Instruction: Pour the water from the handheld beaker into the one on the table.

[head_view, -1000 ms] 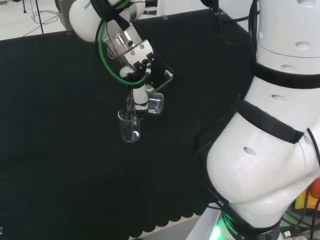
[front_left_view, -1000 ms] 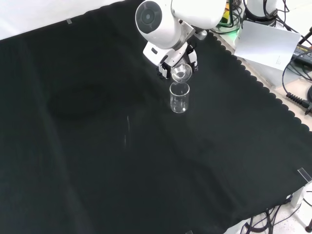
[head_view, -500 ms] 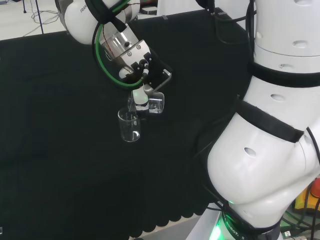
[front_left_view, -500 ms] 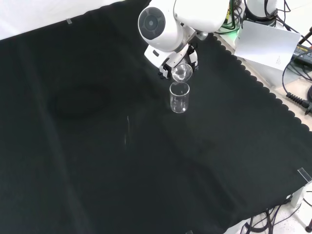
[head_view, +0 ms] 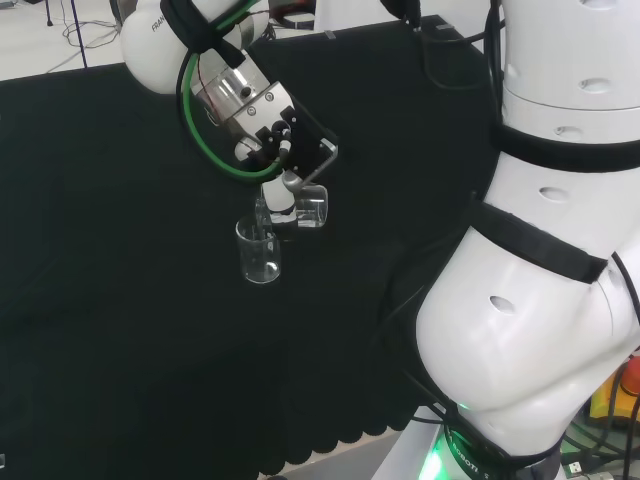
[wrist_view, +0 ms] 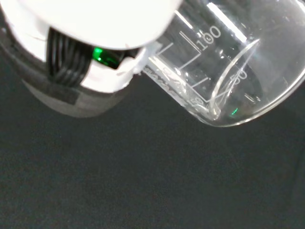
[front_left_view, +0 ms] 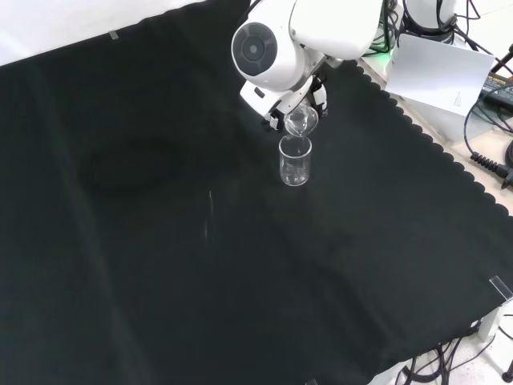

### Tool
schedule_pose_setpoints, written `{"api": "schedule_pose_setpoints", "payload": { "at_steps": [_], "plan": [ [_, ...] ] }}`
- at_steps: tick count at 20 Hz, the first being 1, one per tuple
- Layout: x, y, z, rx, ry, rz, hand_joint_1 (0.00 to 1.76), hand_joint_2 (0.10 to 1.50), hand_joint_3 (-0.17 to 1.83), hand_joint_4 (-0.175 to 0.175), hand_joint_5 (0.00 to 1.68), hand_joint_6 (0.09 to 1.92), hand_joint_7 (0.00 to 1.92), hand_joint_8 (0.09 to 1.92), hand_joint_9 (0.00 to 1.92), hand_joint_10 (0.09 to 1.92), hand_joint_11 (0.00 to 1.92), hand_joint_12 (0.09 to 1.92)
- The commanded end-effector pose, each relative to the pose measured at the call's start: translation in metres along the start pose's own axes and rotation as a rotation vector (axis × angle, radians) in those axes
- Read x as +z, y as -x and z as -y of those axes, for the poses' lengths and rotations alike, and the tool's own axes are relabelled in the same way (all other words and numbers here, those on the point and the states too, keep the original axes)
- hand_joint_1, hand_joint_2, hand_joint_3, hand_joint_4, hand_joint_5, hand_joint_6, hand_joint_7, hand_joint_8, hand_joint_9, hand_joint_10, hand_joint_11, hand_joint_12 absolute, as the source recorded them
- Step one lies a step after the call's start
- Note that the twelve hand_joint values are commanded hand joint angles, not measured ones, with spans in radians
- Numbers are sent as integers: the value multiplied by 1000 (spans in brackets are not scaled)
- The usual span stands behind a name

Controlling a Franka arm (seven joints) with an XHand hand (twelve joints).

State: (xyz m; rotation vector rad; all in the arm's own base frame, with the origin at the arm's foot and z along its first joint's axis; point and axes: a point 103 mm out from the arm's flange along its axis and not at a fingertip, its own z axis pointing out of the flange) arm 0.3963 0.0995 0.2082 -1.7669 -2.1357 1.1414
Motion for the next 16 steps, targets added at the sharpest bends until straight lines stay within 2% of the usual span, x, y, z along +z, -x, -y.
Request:
{"api": "schedule_pose_setpoints", "payload": {
  "at_steps": [1, 16],
  "plan": [
    [-1, -3, 0, 7, -8, 22, 1432, 717, 417, -175, 1403, 300, 1395, 376, 1583, 87, 1298, 624],
    [-5, -9, 1, 37, -41, 90, 1431, 720, 411, -175, 1402, 300, 1398, 372, 1581, 87, 1298, 623]
  ]
}}
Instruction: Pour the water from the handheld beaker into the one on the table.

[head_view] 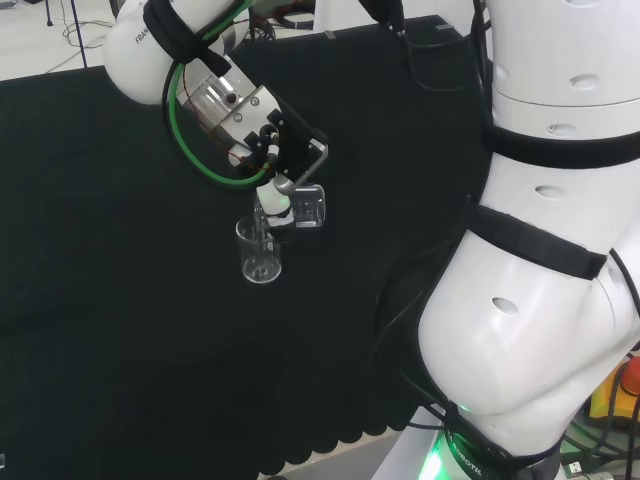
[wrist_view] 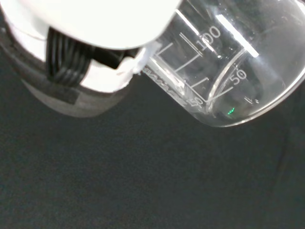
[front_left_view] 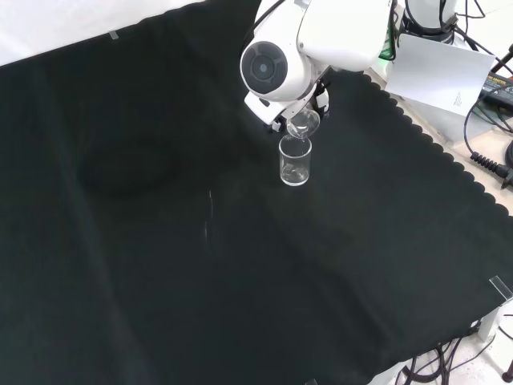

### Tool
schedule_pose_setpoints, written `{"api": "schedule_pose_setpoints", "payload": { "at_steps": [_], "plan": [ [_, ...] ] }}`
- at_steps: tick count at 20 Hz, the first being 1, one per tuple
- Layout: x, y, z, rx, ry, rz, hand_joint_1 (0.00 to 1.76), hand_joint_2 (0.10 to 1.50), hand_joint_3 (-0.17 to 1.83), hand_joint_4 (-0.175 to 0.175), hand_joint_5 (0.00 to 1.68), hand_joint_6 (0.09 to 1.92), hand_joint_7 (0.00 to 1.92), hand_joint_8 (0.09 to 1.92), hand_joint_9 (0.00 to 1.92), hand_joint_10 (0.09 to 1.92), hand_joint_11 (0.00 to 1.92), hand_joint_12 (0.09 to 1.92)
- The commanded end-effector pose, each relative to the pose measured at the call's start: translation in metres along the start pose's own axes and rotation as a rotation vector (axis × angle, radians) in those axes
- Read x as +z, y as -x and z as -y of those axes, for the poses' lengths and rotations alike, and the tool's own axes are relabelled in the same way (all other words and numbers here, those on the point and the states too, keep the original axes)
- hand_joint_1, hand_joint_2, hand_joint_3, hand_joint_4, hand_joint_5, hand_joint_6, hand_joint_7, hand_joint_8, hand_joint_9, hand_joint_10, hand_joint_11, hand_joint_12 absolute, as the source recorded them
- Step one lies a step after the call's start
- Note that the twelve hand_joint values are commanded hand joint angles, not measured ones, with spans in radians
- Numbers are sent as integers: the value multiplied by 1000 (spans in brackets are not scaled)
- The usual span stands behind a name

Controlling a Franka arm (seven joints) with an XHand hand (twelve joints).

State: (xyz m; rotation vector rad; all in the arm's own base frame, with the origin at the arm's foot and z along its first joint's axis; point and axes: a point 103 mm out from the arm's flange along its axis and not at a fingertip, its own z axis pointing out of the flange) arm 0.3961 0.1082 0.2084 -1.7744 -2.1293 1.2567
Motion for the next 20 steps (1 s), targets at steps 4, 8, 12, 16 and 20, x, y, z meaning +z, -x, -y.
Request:
{"api": "schedule_pose_setpoints", "payload": {
  "at_steps": [4, 8, 12, 16, 20],
  "plan": [
    [-2, -3, 0, 14, -22, 31, 1431, 721, 410, -175, 1402, 300, 1398, 372, 1580, 87, 1298, 623],
    [-4, -2, 1, 16, -36, 34, 1431, 722, 408, -175, 1401, 300, 1397, 371, 1580, 87, 1297, 622],
    [-5, -4, 0, 23, -54, 48, 1431, 723, 405, -175, 1401, 300, 1397, 371, 1580, 87, 1296, 622],
    [-6, -5, -1, 24, -66, 53, 1431, 724, 404, -175, 1401, 300, 1397, 372, 1579, 87, 1297, 622],
    [-8, -6, -1, 32, -77, 71, 1431, 725, 403, -175, 1401, 300, 1398, 373, 1577, 87, 1300, 624]
  ]
}}
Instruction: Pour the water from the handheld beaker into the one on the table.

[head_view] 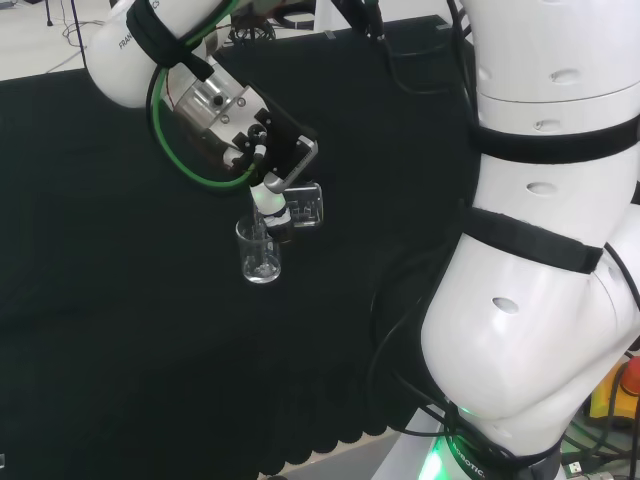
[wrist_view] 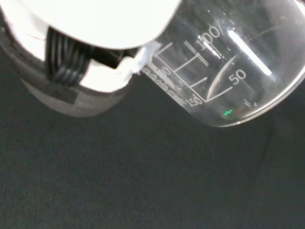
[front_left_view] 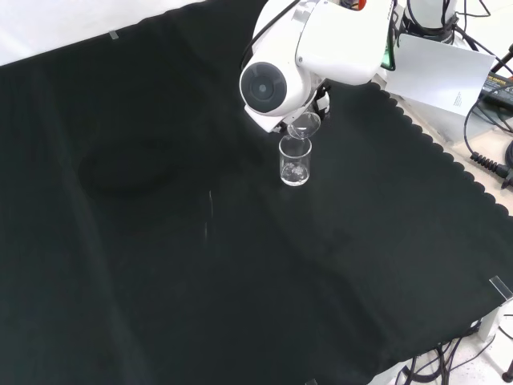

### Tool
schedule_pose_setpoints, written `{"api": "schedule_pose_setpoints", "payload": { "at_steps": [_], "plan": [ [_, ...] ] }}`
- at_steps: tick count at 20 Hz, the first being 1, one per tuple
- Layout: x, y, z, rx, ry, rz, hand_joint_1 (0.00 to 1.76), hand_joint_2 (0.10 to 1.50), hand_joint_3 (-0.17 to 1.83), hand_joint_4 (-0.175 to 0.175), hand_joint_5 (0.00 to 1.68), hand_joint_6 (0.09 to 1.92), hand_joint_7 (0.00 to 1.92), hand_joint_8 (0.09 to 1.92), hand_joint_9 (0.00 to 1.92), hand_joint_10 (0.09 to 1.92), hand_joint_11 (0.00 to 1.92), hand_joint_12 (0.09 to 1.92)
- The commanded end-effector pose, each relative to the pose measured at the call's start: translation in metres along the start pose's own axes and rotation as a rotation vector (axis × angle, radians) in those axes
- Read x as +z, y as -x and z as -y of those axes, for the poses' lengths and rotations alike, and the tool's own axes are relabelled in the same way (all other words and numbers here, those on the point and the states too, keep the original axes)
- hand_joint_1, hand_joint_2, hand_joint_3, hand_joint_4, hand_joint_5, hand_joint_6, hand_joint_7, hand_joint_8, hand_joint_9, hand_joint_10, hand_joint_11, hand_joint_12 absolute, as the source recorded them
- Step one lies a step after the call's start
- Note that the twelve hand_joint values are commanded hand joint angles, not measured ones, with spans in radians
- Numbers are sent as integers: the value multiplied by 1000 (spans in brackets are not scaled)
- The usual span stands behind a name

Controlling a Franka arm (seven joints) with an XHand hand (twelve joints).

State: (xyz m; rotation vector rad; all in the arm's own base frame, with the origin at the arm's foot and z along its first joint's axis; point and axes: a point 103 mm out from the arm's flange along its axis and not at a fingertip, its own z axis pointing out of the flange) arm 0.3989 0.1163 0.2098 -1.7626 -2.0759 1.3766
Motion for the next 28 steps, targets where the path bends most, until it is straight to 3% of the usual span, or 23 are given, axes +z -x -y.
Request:
{"api": "schedule_pose_setpoints", "payload": {
  "at_steps": [1, 17, 28],
  "plan": [
    [-2, -2, 0, 14, -13, 24, 1430, 725, 403, -175, 1401, 300, 1399, 373, 1577, 87, 1300, 624],
    [-9, -8, 4, 55, -76, 72, 1430, 727, 399, -175, 1400, 300, 1399, 376, 1575, 87, 1305, 625],
    [-15, -11, 7, 68, -83, 91, 1430, 727, 398, -175, 1400, 300, 1398, 377, 1574, 87, 1305, 624]
  ]
}}
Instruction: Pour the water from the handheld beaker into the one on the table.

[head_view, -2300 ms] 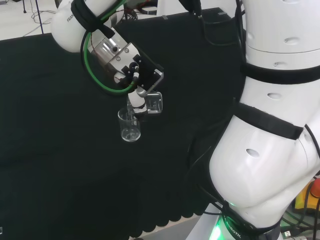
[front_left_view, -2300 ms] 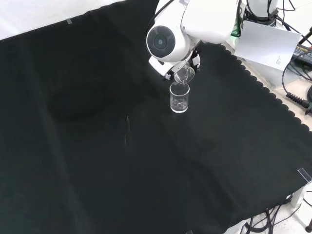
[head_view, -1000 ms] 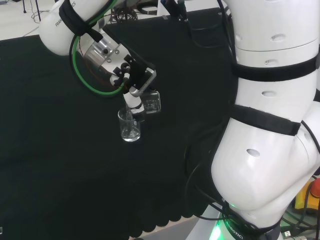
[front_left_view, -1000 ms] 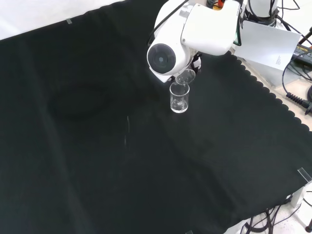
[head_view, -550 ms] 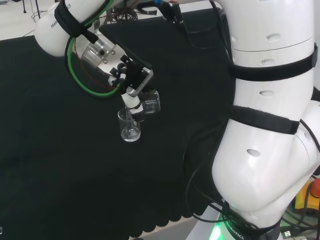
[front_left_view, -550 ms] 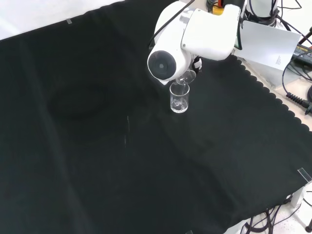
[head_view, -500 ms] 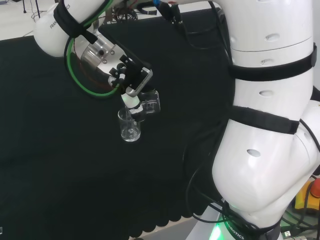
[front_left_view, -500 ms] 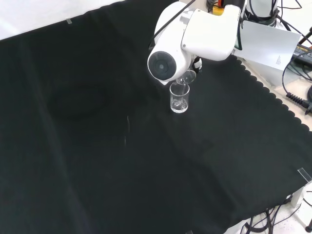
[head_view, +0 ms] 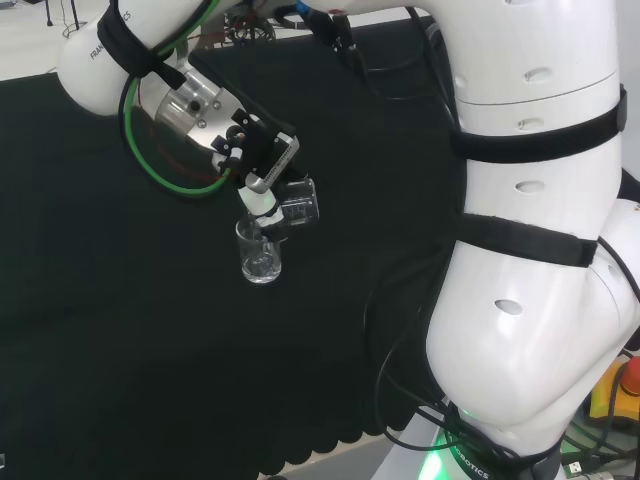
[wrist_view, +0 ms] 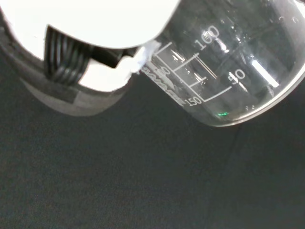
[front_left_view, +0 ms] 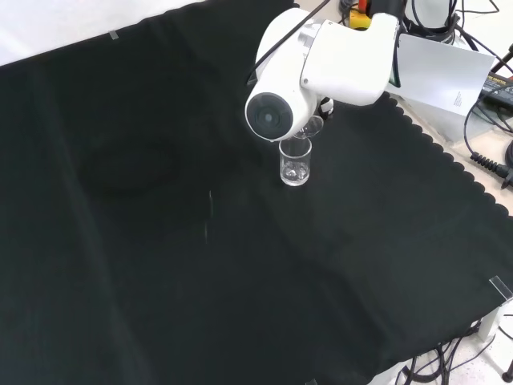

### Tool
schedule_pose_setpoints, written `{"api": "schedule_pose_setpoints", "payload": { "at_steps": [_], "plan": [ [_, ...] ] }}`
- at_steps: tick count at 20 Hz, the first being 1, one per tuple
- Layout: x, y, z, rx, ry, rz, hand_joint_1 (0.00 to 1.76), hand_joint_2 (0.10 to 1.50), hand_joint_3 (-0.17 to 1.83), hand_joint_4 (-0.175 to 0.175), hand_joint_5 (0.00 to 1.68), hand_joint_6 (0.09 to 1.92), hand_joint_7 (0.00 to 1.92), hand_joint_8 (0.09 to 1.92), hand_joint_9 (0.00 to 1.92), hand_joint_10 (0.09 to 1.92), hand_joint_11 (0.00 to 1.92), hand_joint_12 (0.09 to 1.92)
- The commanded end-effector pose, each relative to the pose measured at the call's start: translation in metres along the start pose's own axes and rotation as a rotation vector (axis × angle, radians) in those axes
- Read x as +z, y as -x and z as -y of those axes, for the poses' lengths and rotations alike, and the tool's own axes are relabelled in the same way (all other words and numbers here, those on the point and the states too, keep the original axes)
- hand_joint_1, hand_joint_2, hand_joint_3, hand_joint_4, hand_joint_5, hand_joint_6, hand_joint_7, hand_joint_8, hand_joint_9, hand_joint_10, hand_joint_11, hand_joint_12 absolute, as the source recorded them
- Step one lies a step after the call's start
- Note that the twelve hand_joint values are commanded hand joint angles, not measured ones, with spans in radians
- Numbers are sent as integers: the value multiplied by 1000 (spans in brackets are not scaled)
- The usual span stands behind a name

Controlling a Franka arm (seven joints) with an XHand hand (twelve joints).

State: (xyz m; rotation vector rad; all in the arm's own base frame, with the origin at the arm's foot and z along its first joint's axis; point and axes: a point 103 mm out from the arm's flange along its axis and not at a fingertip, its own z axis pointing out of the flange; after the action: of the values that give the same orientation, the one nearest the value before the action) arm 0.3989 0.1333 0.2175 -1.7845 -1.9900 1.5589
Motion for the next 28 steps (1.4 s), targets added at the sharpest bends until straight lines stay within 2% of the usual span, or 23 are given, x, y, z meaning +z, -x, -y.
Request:
{"api": "schedule_pose_setpoints", "payload": {
  "at_steps": [1, 9, 18, 28],
  "plan": [
    [-1, -1, 2, 4, -5, 6, 1430, 727, 398, -175, 1400, 299, 1398, 377, 1575, 87, 1305, 624],
    [-1, 0, 2, 6, 0, 4, 1430, 727, 398, -175, 1401, 299, 1399, 377, 1574, 87, 1305, 624],
    [3, 9, 2, 17, 87, -29, 1430, 727, 398, -175, 1401, 299, 1399, 376, 1574, 87, 1305, 624],
    [19, 20, -1, -28, 184, -185, 1430, 728, 397, -175, 1400, 299, 1398, 377, 1574, 87, 1306, 624]
  ]
}}
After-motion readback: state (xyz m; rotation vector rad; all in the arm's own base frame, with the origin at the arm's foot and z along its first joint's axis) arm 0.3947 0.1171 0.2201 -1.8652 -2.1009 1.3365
